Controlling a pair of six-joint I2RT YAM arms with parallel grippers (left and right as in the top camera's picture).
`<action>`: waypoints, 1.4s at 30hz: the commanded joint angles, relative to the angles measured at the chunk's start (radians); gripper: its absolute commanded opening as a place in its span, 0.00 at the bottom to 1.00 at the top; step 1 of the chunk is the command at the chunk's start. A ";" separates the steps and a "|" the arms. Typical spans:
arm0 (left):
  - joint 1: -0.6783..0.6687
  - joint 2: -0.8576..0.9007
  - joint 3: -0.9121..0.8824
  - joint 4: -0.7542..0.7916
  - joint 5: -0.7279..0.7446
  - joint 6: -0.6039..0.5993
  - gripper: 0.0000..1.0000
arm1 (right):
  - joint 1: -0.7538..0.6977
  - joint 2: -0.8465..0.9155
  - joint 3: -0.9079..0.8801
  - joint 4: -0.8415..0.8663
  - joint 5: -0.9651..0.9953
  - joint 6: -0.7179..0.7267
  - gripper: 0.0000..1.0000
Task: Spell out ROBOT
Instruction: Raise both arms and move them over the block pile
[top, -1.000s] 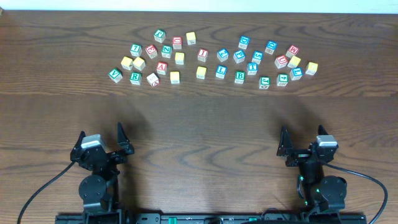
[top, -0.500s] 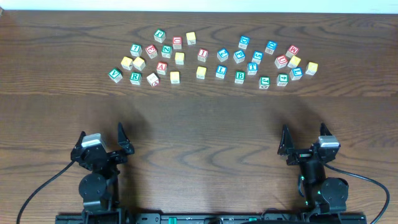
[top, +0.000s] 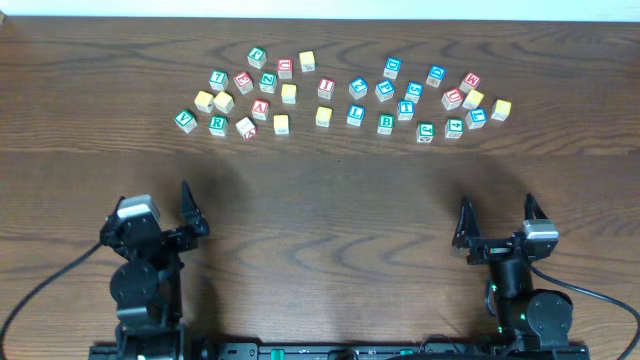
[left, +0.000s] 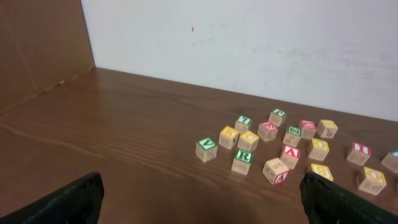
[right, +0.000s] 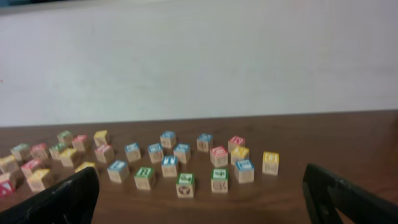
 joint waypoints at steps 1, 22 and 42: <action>0.005 0.076 0.105 -0.028 -0.005 0.018 0.99 | -0.003 0.030 0.062 -0.005 -0.030 -0.013 0.99; 0.005 0.435 0.481 -0.314 0.072 0.029 0.99 | -0.003 0.511 0.459 -0.139 -0.180 -0.013 0.99; 0.005 1.134 1.354 -0.918 0.190 0.055 0.99 | -0.004 1.230 1.220 -0.735 -0.312 -0.110 0.99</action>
